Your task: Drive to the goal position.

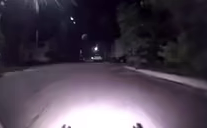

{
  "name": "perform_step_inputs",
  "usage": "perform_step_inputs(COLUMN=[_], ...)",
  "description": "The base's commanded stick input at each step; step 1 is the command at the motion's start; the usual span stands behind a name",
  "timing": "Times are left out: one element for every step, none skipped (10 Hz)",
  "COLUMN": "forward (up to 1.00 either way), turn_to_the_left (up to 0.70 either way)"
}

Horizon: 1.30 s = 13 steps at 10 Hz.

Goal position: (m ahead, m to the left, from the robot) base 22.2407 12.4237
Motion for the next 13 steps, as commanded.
perform_step_inputs(forward=[0.6,0.6,0.6,0.6,0.6,0.6,0.6,0.6,0.6,0.6,0.6,0.6,0.6], turn_to_the_left=[0.0,0.0,0.0,0.0,0.0,0.0,0.0,0.0,0.0,0.0,0.0,0.0,0.0])
